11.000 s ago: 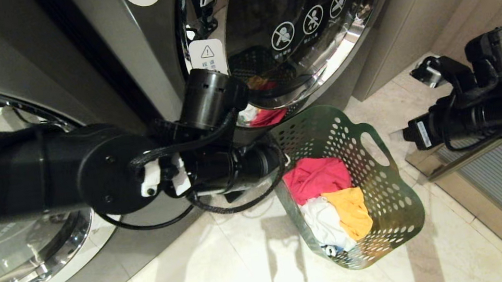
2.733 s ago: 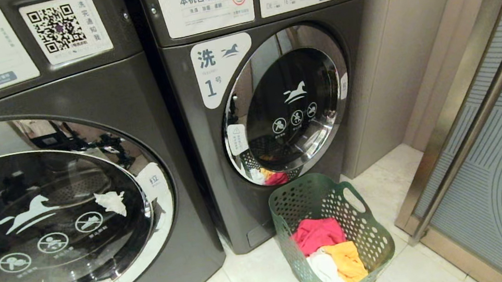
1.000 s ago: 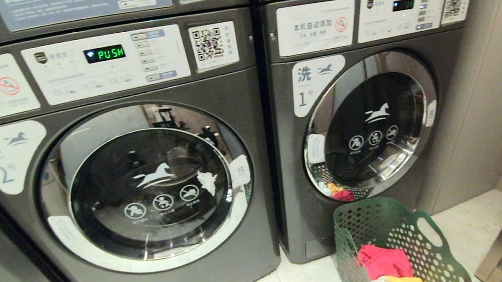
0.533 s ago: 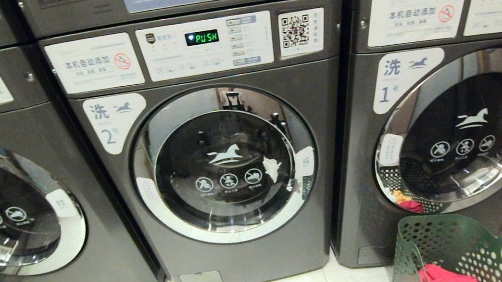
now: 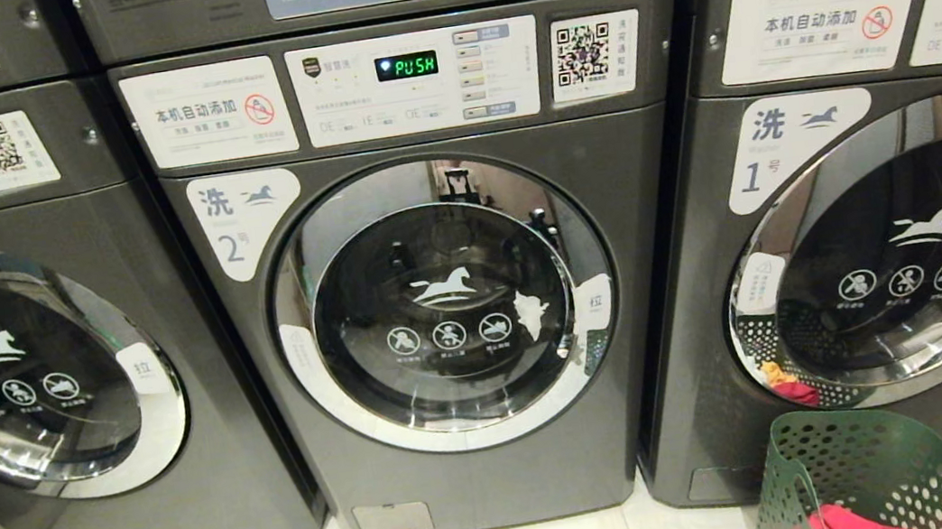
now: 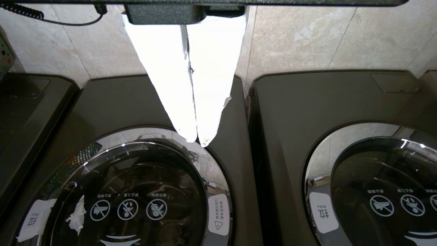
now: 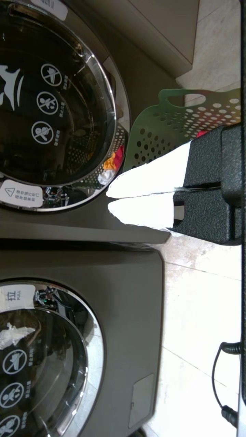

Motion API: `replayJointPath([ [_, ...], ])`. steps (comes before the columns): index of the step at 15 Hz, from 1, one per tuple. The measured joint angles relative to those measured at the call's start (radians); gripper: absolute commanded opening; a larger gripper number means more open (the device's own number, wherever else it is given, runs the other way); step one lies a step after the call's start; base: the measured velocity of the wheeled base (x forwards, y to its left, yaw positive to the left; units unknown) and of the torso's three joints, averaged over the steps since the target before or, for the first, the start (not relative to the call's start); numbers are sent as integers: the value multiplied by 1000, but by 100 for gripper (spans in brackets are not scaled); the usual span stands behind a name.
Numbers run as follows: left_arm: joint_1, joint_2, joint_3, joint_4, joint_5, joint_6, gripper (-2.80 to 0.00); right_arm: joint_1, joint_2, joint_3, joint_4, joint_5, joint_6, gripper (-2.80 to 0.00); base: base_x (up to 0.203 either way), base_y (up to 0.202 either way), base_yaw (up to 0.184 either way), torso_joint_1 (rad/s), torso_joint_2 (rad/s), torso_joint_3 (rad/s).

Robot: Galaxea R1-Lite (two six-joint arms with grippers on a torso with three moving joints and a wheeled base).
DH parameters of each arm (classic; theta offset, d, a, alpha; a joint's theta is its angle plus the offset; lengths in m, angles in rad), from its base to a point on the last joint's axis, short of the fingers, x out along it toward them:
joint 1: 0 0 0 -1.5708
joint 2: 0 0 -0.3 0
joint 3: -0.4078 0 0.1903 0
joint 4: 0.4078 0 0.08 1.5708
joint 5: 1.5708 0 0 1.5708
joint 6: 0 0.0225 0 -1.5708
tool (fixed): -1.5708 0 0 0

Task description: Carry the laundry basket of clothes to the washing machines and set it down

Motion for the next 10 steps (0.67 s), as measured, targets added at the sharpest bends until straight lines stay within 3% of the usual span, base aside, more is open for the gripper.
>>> replayJointPath([
  [2, 0, 0, 0, 1, 1, 2, -280, -1, 0, 0, 0, 0, 0, -280, 1, -103, 7, 3, 2, 3],
  [10, 0, 0, 0, 1, 1, 2, -280, 0, 0, 0, 0, 0, 0, -280, 0, -195, 2, 1, 2, 1],
])
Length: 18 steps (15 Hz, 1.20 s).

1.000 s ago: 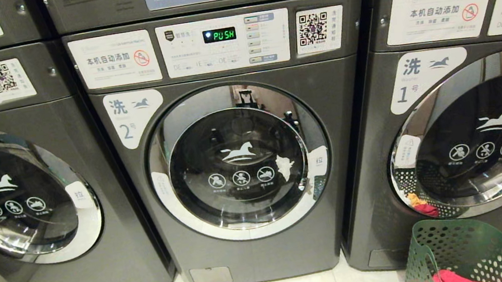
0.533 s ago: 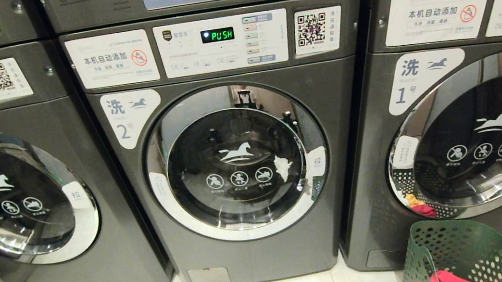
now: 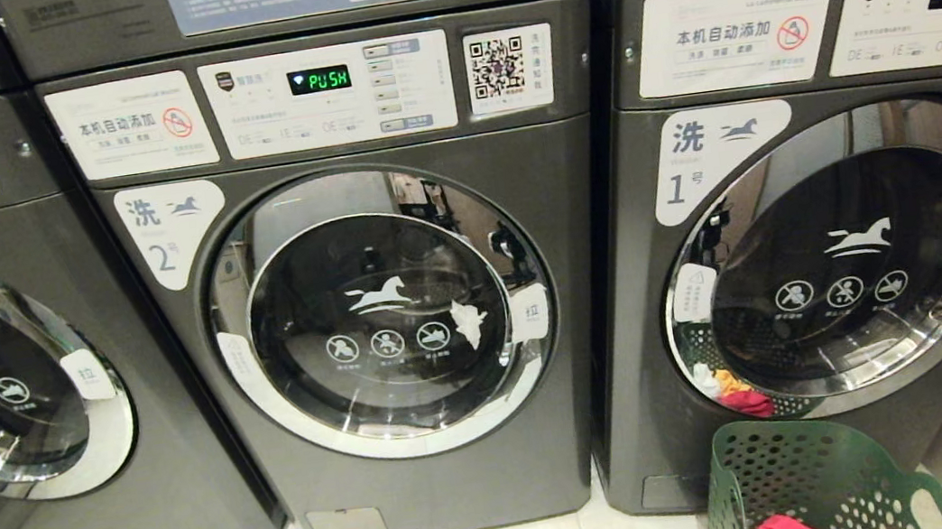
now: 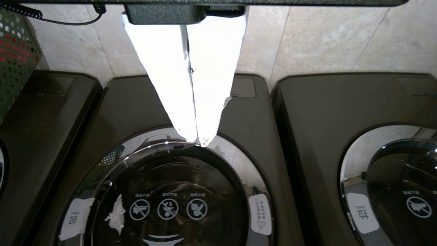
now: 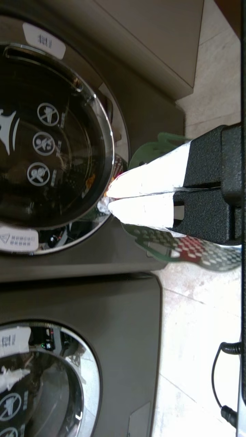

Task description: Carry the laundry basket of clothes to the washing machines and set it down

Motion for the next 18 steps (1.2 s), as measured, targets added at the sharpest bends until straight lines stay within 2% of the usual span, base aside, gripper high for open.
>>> replayJointPath([
  [18, 0, 0, -2, 0, 0, 0, -280, 0, 0, 0, -1, -1, -3, -280, 0, -193, 2, 1, 3, 3],
])
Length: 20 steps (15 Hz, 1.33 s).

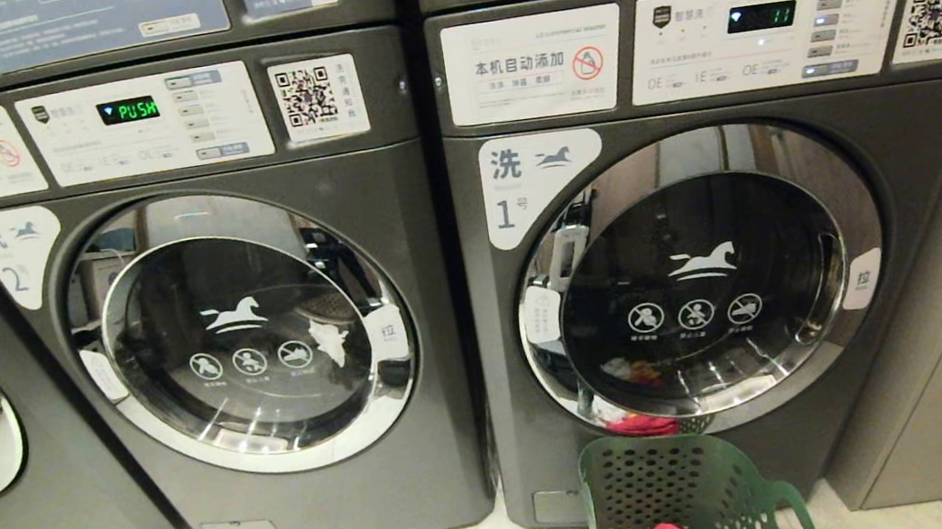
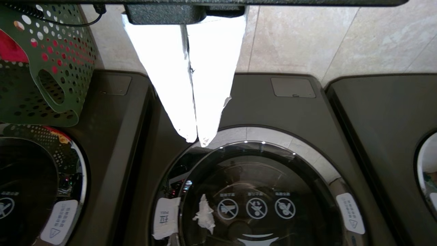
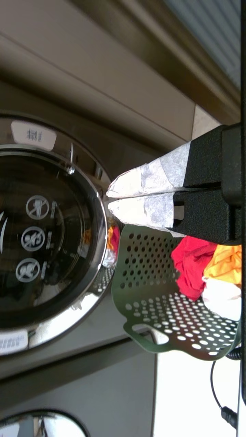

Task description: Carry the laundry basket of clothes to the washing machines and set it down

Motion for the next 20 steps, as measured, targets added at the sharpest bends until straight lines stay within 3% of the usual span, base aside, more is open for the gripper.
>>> replayJointPath([
  [12, -1, 0, 2, -1, 0, -2, -280, 0, 0, 0, 2, -1, 5, -280, 0, -19, 0, 1, 1, 0],
  [20, 0, 0, 2, -1, 0, -2, -280, 0, 0, 0, 1, -1, 7, -280, -3, 6, -147, 2, 2, 2],
])
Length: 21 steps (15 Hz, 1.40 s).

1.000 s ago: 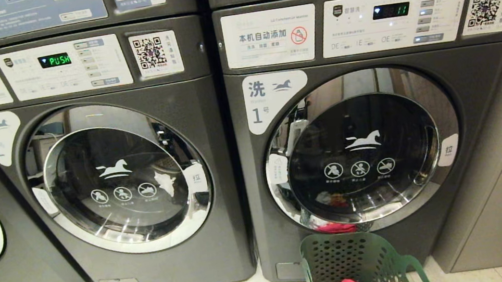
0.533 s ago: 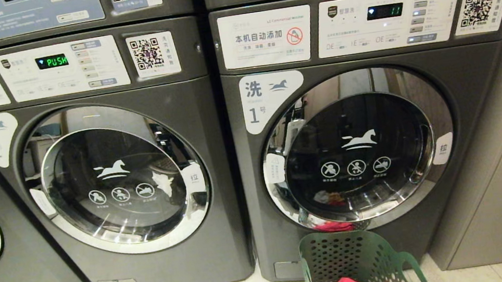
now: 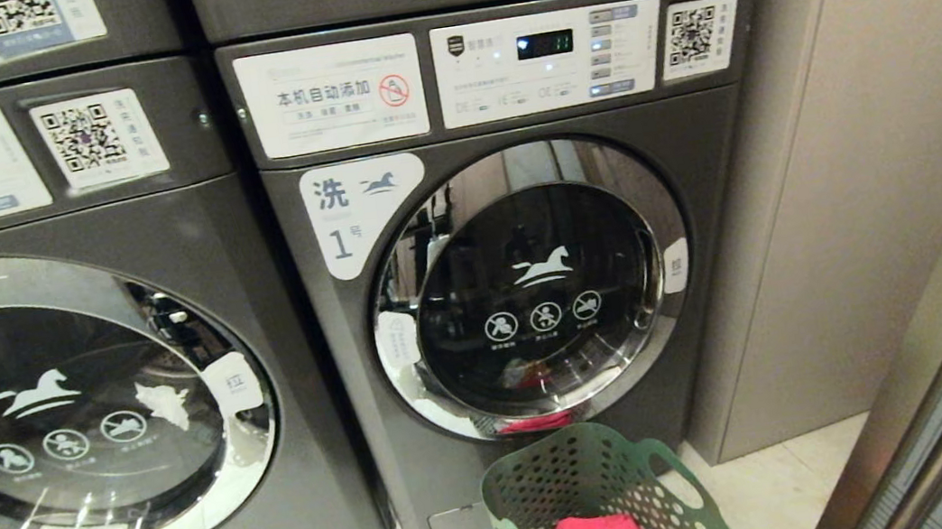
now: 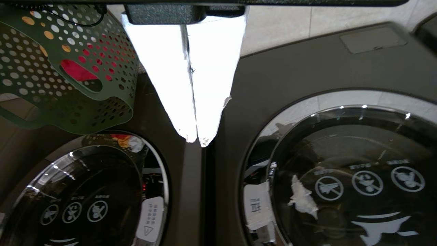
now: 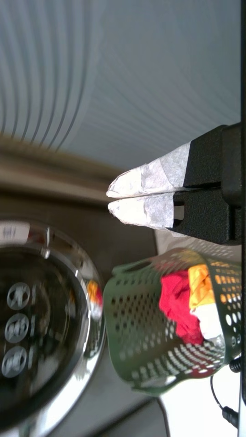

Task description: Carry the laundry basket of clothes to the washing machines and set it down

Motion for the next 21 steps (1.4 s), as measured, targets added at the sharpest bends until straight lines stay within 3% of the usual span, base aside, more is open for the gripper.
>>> replayJointPath([
  [12, 0, 0, -18, 4, -13, 44, -280, 0, 0, 0, -1, 1, -3, -280, -1, 1, -5, 0, 0, 0],
  [13, 0, 0, -47, 11, -14, 44, 0, 0, 0, 0, -1, 1, -3, -280, 0, 0, 0, 0, 0, 0],
  [17, -1, 22, -244, 99, -12, 45, 0, 0, 0, 0, -1, 1, -3, -280, 0, 0, 0, 0, 0, 0],
  [21, -2, 258, -459, 134, -3, -2, 0, 0, 0, 0, -1, 1, -3, -280, 0, 0, 0, 0, 0, 0],
])
